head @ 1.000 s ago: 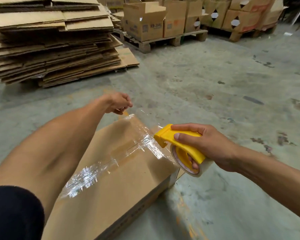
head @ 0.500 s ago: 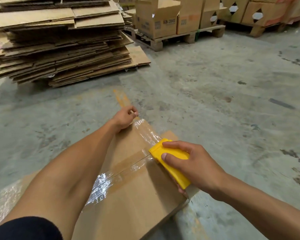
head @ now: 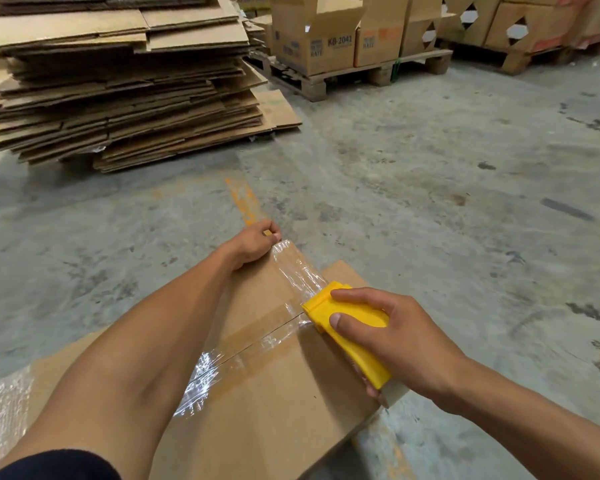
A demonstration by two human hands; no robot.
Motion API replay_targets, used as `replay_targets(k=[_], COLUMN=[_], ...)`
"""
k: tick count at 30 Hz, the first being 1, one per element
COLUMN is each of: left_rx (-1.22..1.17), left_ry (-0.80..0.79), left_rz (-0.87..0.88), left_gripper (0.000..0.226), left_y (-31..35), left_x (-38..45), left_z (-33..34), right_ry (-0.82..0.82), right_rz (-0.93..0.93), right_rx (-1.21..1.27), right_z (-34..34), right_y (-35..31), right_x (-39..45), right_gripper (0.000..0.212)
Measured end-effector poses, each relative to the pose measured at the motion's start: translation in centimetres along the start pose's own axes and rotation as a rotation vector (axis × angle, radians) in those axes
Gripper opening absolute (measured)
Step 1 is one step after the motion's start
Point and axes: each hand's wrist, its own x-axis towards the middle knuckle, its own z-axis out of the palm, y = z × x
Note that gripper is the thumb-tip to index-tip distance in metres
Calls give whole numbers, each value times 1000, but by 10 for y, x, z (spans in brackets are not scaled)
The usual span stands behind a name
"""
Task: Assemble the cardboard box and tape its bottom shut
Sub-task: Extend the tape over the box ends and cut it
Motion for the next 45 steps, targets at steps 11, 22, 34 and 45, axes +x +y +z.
replay_targets(k=[11, 22, 34, 45], left_rx=[-244, -390, 403, 576], left_ry=[417, -75, -152, -228], left_rz=[110, 189, 536, 690], left_gripper=[47, 66, 66, 60], left_y=[-13, 4, -4, -6], left_x=[-8, -32, -70, -90], left_z=[-3, -3, 26, 44], right_ry=[54, 41, 1, 3], right_rz=[-4, -7, -13, 0], right_rx=[-64, -63, 36, 27], right_z=[0, -1, -5, -8], right_y=[-3, 1, 11, 8], right_x=[-4, -3, 3, -1], right_gripper=[25, 24, 26, 34])
